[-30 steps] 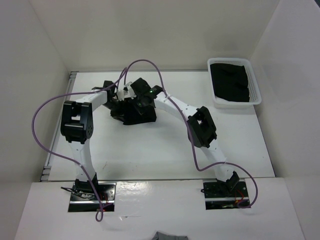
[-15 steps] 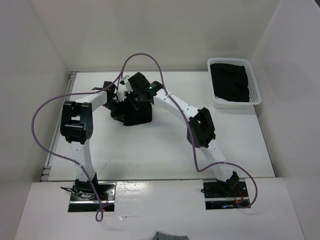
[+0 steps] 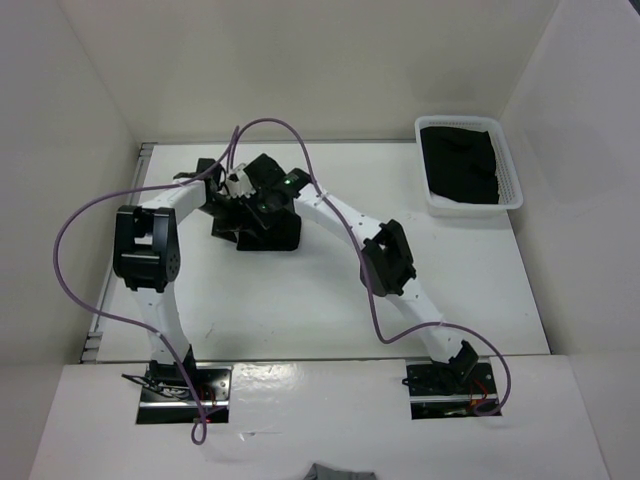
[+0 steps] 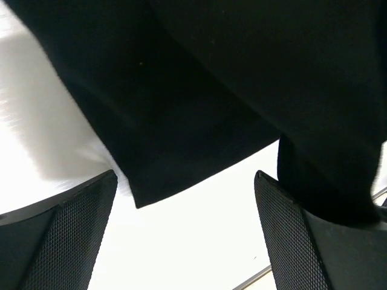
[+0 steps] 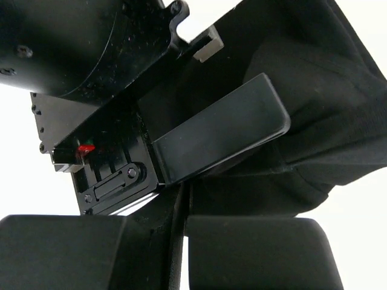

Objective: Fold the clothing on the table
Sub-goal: Fold the skirt

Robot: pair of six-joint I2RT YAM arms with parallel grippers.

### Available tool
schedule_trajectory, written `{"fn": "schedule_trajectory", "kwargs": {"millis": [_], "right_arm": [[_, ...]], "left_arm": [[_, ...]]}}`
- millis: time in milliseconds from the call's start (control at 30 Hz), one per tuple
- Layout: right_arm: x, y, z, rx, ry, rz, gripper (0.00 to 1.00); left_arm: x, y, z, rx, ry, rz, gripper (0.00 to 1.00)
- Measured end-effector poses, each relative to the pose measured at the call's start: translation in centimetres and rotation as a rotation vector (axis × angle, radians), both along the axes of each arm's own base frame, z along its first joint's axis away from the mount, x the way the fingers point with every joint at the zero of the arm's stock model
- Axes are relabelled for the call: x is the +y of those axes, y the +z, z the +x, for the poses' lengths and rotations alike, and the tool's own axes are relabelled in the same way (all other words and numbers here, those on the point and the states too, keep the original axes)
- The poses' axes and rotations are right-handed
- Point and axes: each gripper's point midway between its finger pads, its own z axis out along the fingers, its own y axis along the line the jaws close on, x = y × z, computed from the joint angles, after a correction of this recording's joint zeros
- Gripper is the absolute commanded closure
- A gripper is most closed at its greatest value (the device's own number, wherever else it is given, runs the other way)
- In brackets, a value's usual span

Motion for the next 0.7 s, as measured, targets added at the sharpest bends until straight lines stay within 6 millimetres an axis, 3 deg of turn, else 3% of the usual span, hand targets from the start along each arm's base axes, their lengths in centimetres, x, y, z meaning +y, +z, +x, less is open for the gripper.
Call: {"fn": "schedule_trajectory", "kwargs": {"millis": [267, 533, 567, 667, 700], "right_arm": [[2.1, -0.2, -0.1, 0.023, 0.045, 0.045, 1.00], [4.3, 1.3, -0.3, 0.013, 0.093, 0.117, 1.00], [4.5, 1.4, -0.4, 0.014, 0.098, 0.123, 0.96], [5.1, 1.5, -0.8, 0.026, 0.119, 0.148, 0.42], [5.4, 1.5, -1.0, 0.030, 0.133, 0.157, 0.32]], "left_arm": [[2.8, 1.3, -0.1, -0.022, 0.052, 0.005, 0.00], [7.8, 4.0, -0.5, -0.094, 0.169, 0.121, 0.00], [8.4, 4.4, -0.6, -0.105, 0.183, 0.136, 0.00], [9.9, 5.7, -0.7, -0.143, 0.222, 0.161, 0.00], [10.3, 6.0, -0.7, -0.152, 0.232, 0.163, 0.00]]}}
